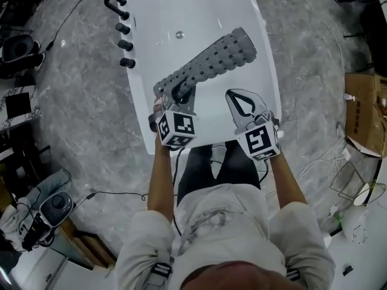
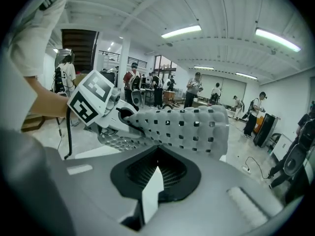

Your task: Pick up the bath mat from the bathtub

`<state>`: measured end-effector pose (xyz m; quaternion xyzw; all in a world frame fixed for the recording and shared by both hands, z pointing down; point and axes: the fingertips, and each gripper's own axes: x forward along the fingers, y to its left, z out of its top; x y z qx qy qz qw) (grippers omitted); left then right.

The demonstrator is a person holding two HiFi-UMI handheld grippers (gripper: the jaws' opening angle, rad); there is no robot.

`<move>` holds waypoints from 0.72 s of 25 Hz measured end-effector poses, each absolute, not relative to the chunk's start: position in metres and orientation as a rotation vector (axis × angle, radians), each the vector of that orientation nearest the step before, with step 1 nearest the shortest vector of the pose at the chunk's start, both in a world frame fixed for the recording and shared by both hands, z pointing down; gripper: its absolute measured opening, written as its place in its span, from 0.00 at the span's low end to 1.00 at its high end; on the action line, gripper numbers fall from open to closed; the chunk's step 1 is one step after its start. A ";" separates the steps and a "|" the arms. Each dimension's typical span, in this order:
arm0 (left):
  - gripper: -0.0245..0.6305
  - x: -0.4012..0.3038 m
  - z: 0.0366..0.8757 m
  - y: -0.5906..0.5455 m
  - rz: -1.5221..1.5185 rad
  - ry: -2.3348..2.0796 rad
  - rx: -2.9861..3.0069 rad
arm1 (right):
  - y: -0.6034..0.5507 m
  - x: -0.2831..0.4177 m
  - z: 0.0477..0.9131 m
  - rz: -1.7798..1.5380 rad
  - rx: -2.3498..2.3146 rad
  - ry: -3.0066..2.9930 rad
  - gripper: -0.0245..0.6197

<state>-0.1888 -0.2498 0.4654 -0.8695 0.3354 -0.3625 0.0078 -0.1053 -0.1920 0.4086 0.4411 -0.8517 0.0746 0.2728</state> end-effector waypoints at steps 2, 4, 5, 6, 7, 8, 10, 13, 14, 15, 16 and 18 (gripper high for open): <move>0.18 -0.193 0.444 -0.249 -1.099 1.079 -2.729 | -0.191 -0.105 0.393 0.194 1.203 -2.298 0.04; 0.18 -0.197 0.426 -0.246 -1.075 1.099 -2.745 | -0.189 -0.107 0.375 0.192 1.222 -2.312 0.04; 0.18 -0.198 0.417 -0.244 -1.064 1.108 -2.754 | -0.188 -0.107 0.366 0.188 1.232 -2.319 0.04; 0.18 -0.199 0.408 -0.241 -1.051 1.118 -2.764 | -0.187 -0.107 0.356 0.182 1.242 -2.325 0.04; 0.18 -0.200 0.399 -0.238 -1.038 1.125 -2.776 | -0.186 -0.107 0.347 0.175 1.250 -2.331 0.04; 0.18 -0.201 0.391 -0.235 -1.026 1.129 -2.789 | -0.184 -0.108 0.339 0.168 1.258 -2.338 0.04; 0.18 -0.207 0.378 -0.227 -1.011 1.119 -2.812 | -0.180 -0.112 0.324 0.156 1.268 -2.350 0.04; 0.18 -0.211 0.356 -0.216 -0.975 1.113 -2.835 | -0.172 -0.114 0.305 0.130 1.272 -2.359 0.04; 0.18 -0.212 0.348 -0.213 -0.960 1.116 -2.839 | -0.169 -0.113 0.298 0.121 1.274 -2.359 0.04; 0.18 -0.214 0.340 -0.210 -0.946 1.120 -2.842 | -0.167 -0.113 0.292 0.112 1.278 -2.359 0.04; 0.18 -0.216 0.333 -0.207 -0.931 1.124 -2.846 | -0.165 -0.113 0.286 0.103 1.284 -2.360 0.04; 0.18 -0.219 0.320 -0.201 -0.896 1.137 -2.852 | -0.160 -0.112 0.273 0.085 1.299 -2.363 0.04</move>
